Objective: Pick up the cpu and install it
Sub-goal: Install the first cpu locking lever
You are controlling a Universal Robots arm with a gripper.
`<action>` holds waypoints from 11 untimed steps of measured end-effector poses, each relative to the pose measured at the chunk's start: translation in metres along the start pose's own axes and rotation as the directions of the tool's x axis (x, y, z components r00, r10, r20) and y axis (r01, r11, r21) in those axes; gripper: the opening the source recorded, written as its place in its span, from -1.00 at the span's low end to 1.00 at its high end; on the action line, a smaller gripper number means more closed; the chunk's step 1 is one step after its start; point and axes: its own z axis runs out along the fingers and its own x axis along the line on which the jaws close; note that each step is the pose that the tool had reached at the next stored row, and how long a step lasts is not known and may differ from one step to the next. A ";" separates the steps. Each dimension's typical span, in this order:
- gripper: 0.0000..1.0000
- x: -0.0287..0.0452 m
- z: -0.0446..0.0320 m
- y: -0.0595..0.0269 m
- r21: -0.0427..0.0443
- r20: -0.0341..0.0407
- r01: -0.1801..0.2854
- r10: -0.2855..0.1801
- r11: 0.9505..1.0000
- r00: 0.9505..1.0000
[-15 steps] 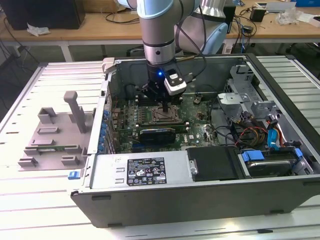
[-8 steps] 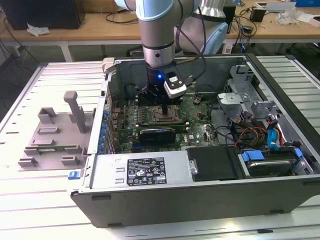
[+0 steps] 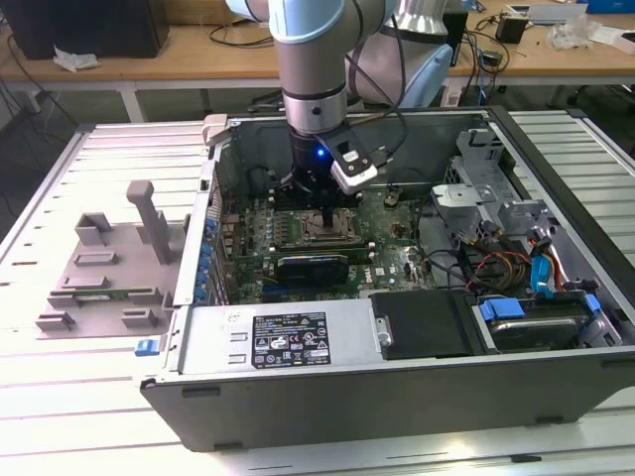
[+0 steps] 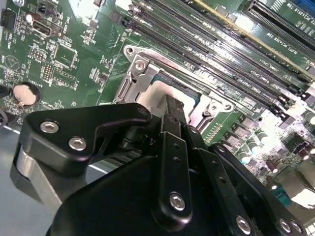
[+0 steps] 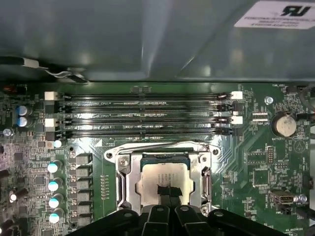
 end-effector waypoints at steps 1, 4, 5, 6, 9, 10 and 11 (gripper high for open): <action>-0.79 -0.0001 -0.0009 0.0000 0.000 0.000 0.001 -0.001 1.000 1.000; -0.79 -0.0013 -0.0123 -0.0001 0.000 0.000 0.004 -0.004 1.000 1.000; -0.79 -0.0022 -0.0205 -0.0002 -0.001 0.000 0.005 -0.005 1.000 1.000; -0.79 -0.0029 -0.0274 -0.0003 -0.001 0.000 0.006 -0.006 1.000 1.000; -0.79 -0.0031 -0.0291 -0.0004 -0.001 0.000 0.007 -0.007 1.000 1.000; -0.79 -0.0032 -0.0291 -0.0004 -0.001 -0.003 0.007 -0.007 1.000 1.000; -0.79 -0.0035 -0.0289 -0.0007 -0.004 -0.019 0.007 -0.007 1.000 1.000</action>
